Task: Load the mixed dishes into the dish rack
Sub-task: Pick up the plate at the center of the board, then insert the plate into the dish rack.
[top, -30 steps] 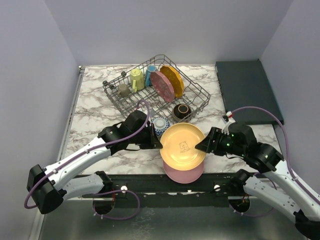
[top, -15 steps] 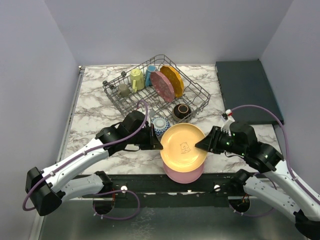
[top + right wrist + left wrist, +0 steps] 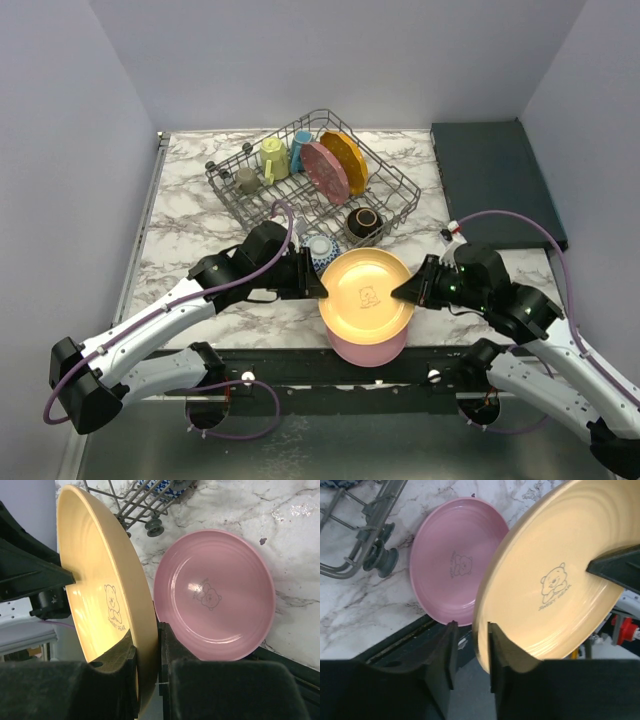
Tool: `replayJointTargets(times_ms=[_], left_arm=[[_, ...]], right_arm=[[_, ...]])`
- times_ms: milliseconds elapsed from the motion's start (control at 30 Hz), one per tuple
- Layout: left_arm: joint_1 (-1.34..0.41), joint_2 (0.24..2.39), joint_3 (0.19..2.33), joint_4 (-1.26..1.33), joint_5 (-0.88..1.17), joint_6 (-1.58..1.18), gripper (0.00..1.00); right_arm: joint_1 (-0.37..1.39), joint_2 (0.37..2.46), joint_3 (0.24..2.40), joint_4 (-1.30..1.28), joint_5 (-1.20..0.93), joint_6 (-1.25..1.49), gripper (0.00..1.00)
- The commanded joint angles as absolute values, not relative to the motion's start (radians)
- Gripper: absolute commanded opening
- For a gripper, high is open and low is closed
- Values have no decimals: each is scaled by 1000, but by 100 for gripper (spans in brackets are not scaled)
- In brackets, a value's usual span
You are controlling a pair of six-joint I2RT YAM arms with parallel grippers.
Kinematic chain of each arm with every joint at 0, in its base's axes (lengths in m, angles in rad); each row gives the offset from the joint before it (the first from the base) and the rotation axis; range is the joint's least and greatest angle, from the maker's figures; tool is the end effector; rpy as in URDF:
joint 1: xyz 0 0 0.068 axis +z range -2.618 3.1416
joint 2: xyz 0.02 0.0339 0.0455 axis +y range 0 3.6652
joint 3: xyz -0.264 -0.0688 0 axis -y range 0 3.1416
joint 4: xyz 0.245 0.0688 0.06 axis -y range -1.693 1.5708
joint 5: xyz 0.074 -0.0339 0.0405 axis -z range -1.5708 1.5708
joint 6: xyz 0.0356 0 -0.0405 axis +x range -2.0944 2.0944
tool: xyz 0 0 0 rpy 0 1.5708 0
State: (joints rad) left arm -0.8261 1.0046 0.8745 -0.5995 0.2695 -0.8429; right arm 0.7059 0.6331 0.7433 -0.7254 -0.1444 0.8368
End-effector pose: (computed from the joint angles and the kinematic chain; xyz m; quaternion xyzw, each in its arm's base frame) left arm 0.1352 -0.1607 0.2918 0.0473 0.9050 -0.3822 0.1808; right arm 0.0981 0.0904 0.2932 0.0248 0.8860 0.3656 0.2842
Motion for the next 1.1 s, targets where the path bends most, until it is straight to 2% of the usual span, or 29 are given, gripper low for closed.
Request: replayJointTargets(times_ms=[0,133,400,700,1067], left_arm=[[-814,1004,885,-612,215,-804,44],[-799,1001,928,-678,128,-756,54],[-757,932,988,-719,36,-646,63],[-739,841,952,-729,-43,-626,65],[-729,719,851,-673,-41,-617,67]], right_arm=[[711,655,814,-712,-123,827,1],[712,712,871,-754,-71,784,0],[712,875,1071,-845,93,670,0],[711,1049,1311,-846,188,525,1],[722,1201,1523,-783,257,381,0]])
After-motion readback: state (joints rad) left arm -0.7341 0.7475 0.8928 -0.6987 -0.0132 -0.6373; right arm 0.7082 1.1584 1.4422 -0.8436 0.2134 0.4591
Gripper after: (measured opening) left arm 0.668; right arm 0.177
